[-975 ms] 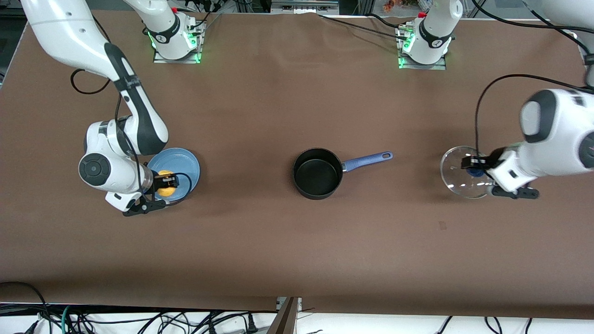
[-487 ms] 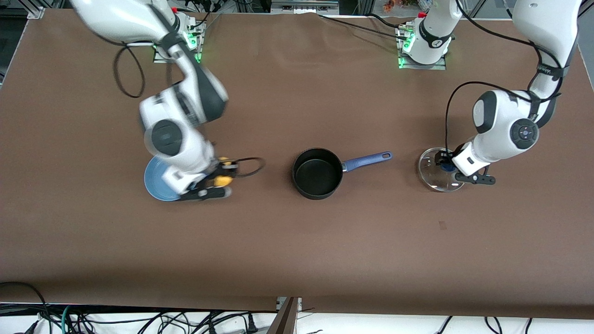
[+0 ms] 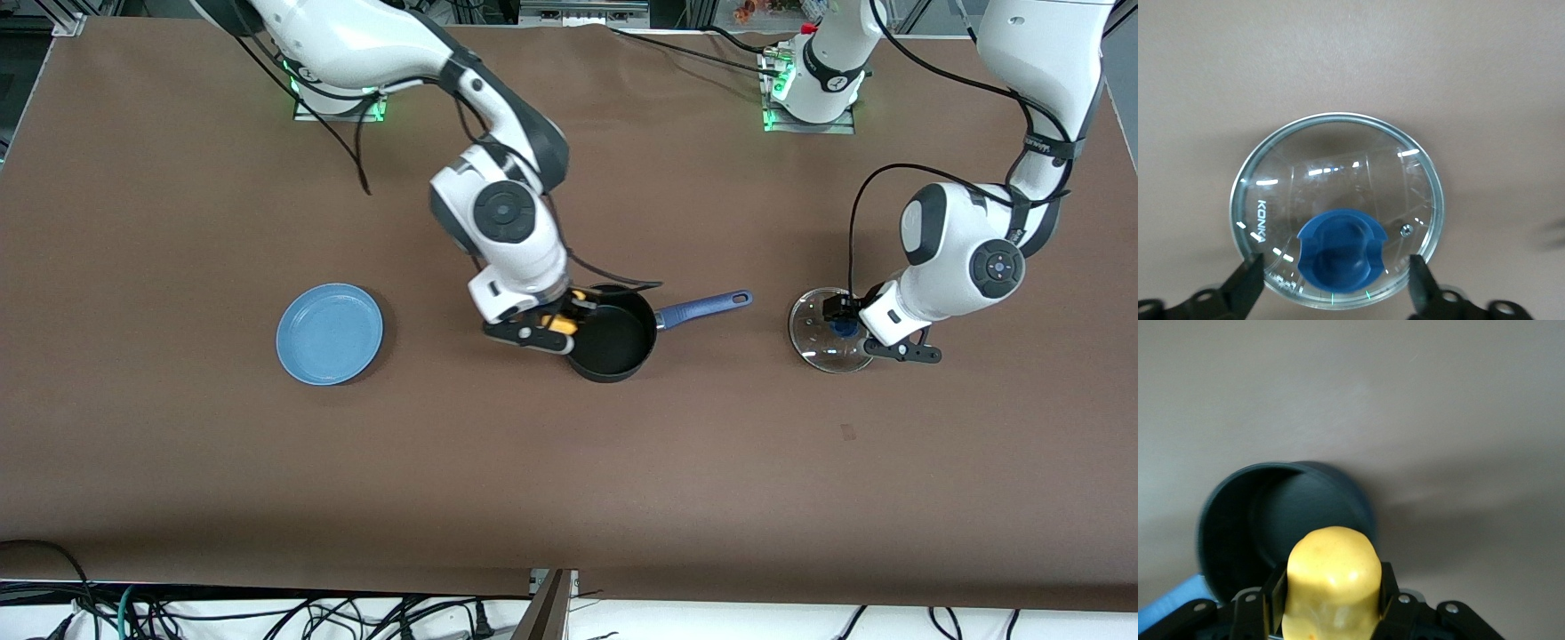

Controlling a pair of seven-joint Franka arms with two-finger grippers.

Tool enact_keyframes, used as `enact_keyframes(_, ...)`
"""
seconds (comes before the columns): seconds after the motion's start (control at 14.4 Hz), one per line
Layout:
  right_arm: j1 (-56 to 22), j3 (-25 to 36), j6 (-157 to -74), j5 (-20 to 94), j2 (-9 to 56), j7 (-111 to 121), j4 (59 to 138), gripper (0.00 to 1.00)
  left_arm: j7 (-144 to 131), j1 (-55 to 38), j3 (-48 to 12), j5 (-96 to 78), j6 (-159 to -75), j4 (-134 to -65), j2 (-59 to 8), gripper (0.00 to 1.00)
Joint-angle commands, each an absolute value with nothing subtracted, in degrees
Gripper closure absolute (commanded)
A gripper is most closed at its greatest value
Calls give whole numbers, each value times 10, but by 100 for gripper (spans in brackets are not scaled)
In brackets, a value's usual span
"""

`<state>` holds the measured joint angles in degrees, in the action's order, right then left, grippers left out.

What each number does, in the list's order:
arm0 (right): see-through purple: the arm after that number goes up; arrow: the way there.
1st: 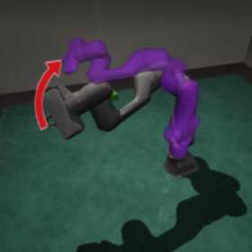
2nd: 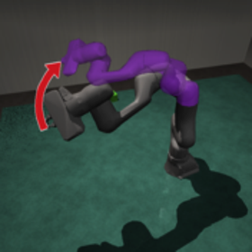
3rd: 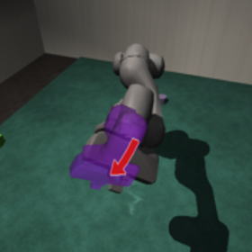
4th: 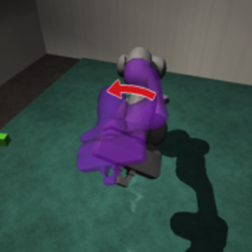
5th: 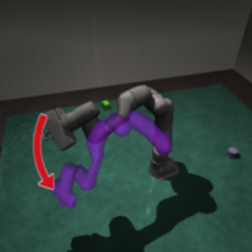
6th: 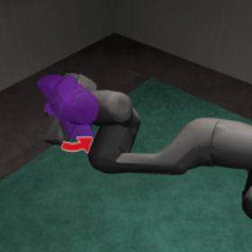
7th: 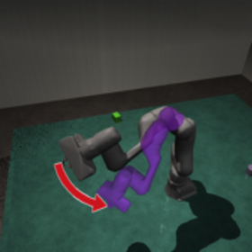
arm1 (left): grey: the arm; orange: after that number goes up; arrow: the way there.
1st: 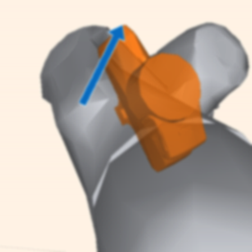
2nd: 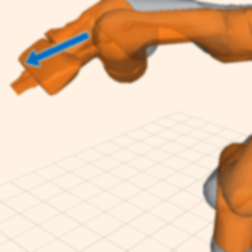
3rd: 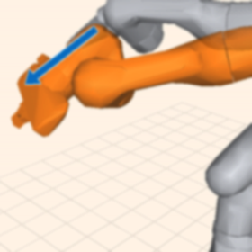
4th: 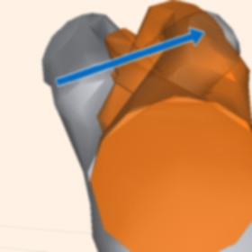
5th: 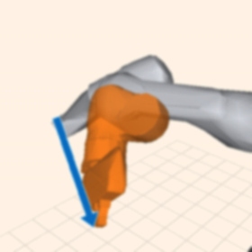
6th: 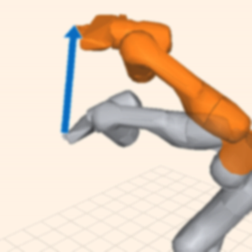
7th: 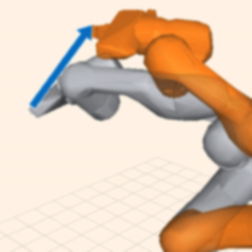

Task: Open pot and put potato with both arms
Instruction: 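Lift the yellow potato with the right gripper and carry it over the pot, then lower the potato into the pot and open the right gripper while the left gripper withdraws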

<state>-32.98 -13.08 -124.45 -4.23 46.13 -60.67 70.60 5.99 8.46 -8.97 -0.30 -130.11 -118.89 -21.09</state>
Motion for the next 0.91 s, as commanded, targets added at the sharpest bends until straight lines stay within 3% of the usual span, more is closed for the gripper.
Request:
enact_keyframes(0.0, -362, -124, -1310, -42, 511, -677, 671, 77, 56, 83, -91, 9, -1176, -1114, -182, 0)
enact_keyframes(0.14, -368, -123, -1337, -43, 526, -690, 671, 76, 33, 83, -105, 8, -1137, -1101, -122, 0)
enact_keyframes(0.21, -370, -123, -1337, -43, 527, -690, 671, 70, 9, 83, -108, 8, -1124, -1101, -92, 0)
enact_keyframes(0.28, -370, -123, -1337, -43, 530, -688, 671, 49, -13, 84, -114, 5, -1106, -1100, -64, 0)
enact_keyframes(0.35, -370, -122, -1336, -43, 530, -688, 672, 10, -25, 85, -115, 4, -1088, -1093, -35, 0)
enact_keyframes(0.42, -367, -121, -1332, -45, 529, -686, 672, 1, -35, 84, -115, 4, -1065, -1083, -15, 0)
enact_keyframes(0.63, -365, -113, -1318, -48, 521, -677, 671, 0, -59, 84, -115, 1, -999, -1007, -4, 0)
enact_keyframes(0.84, -353, -99, -1211, -48, 491, -594, 647, 0, -67, 86, -114, 1, -978, -953, -9, 0)
